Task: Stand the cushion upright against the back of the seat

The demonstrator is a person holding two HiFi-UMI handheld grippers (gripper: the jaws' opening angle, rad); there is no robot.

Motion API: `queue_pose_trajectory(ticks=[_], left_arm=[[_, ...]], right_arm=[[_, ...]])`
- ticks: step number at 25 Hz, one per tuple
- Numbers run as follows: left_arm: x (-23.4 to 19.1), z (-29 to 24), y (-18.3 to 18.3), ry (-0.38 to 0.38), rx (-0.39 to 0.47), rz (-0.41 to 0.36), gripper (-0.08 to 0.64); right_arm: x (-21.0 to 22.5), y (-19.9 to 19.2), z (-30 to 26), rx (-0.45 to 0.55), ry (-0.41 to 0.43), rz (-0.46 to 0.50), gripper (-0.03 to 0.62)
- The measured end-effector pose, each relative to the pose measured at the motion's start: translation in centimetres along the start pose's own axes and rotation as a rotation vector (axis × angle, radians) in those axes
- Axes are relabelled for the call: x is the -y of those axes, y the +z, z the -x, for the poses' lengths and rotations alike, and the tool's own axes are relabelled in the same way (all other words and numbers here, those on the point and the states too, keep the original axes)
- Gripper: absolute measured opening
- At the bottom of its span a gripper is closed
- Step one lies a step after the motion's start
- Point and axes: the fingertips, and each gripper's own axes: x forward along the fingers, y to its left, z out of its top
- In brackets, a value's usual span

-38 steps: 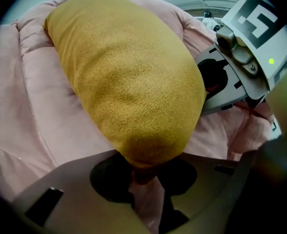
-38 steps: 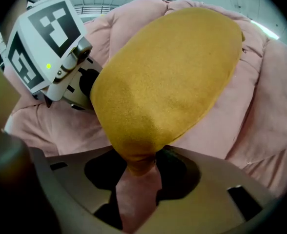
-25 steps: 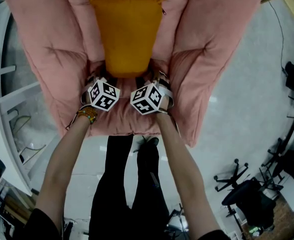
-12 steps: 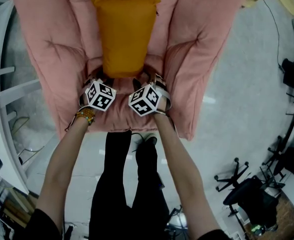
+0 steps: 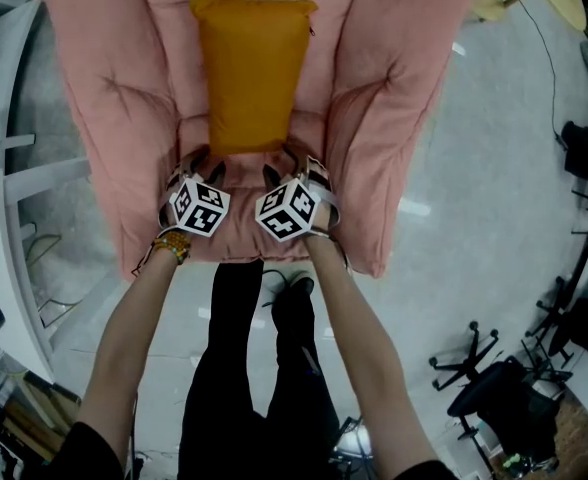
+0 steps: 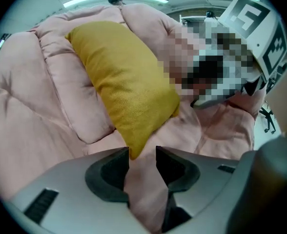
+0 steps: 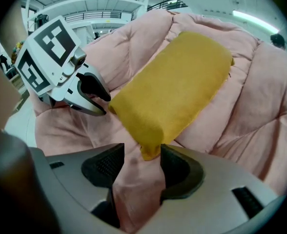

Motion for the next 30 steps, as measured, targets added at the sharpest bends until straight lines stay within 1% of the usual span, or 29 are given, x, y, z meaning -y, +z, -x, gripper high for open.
queue_pose_trajectory(ticks=[7, 10, 13, 15, 17, 19, 22, 24, 26, 30], left_arm=[[2.1, 2.7, 0.0, 0.033, 0.048, 0.028, 0.172], [3.6, 4.7, 0.4, 0.043, 0.083, 0.053, 0.17], [5.3, 7.5, 0.6, 0.05, 0.11, 0.058, 0.17], [6.4, 9.7, 0.8, 0.058, 0.13, 0.076, 0.169], [7.6, 12.1, 1.3, 0.065, 0.156, 0.101, 0.145], [8.8, 14.9, 2.2, 0.067, 0.189, 0.113, 0.112], [10.4, 19.5, 3.6, 0.062, 0.233, 0.108, 0.103], [11.4, 22.5, 4.6, 0.058, 0.256, 0.093, 0.083], [12.5, 25.4, 5.8, 0.056, 0.281, 0.08, 0.051], [14.2, 30.6, 7.4, 0.061, 0.314, 0.091, 0.028]], right_arm=[[-1.1, -0.9, 2.3, 0.032, 0.009, -0.014, 0.235], [-2.3, -1.2, 4.5, 0.051, 0.018, -0.044, 0.235], [-4.2, -1.1, 7.3, 0.084, 0.026, -0.066, 0.228], [-5.3, -1.0, 9.4, 0.103, 0.027, -0.061, 0.202], [-6.0, -1.1, 11.9, 0.116, 0.023, -0.057, 0.187], [-6.5, -1.1, 14.6, 0.135, 0.021, -0.06, 0.156], [-7.7, -0.5, 18.9, 0.173, 0.028, -0.069, 0.107], [-8.3, 0.2, 21.8, 0.201, 0.031, -0.073, 0.084], [-8.6, 1.1, 24.8, 0.232, 0.027, -0.083, 0.069], [-9.3, 3.3, 30.7, 0.307, 0.023, -0.103, 0.052]])
